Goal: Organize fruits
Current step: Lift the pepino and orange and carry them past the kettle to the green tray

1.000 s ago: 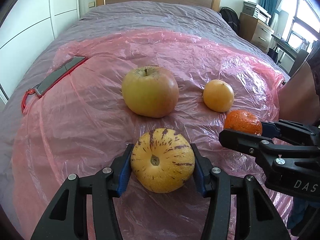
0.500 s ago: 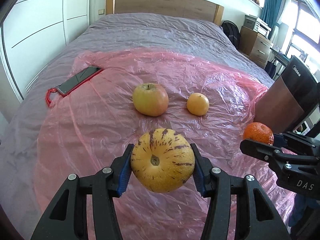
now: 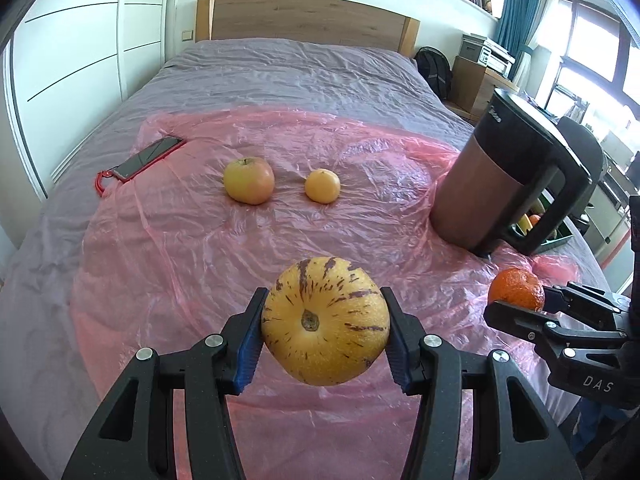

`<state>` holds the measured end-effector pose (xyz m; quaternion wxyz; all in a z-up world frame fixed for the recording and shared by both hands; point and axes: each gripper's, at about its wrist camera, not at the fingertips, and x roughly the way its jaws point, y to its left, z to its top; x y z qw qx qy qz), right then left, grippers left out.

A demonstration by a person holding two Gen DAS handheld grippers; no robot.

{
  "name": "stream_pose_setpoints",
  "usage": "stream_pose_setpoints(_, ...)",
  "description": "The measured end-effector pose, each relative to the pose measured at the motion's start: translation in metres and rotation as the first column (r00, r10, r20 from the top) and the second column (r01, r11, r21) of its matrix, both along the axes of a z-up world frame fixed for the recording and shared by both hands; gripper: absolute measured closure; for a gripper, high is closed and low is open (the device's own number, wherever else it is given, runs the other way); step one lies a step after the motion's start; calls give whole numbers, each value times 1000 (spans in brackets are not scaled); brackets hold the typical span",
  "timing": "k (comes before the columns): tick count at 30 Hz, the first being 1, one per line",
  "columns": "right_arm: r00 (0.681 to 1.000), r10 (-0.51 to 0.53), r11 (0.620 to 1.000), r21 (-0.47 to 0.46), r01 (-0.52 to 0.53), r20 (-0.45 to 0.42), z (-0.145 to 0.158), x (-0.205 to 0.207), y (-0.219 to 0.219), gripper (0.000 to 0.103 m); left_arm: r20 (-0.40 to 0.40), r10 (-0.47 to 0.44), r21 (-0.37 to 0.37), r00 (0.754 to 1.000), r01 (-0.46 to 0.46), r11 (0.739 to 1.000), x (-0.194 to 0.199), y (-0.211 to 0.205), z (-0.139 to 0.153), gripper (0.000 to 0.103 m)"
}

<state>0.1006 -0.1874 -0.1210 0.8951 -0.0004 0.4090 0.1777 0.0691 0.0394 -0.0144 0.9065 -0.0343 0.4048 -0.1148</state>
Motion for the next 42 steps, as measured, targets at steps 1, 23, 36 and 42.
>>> stream_pose_setpoints(1,1000,-4,1000,0,4,4,1,-4,-4,66,3,-6,1,1000,6,1000,-5,-5,2,55)
stream_pose_setpoints(23,963,-258,963,105,250,75,17,-71,-178,66,-19,-265,-2,964,265,964,-55,-174,41,55)
stream_pose_setpoints(36,909,-409,909,122,398,82,14,-68,-290,66,-40,-435,25,900,436,900,-39,-294,47,55)
stream_pose_setpoints(42,880,-464,883,131,451,97,17,-44,-338,66,-50,-479,42,876,481,875,-8,-352,45,55)
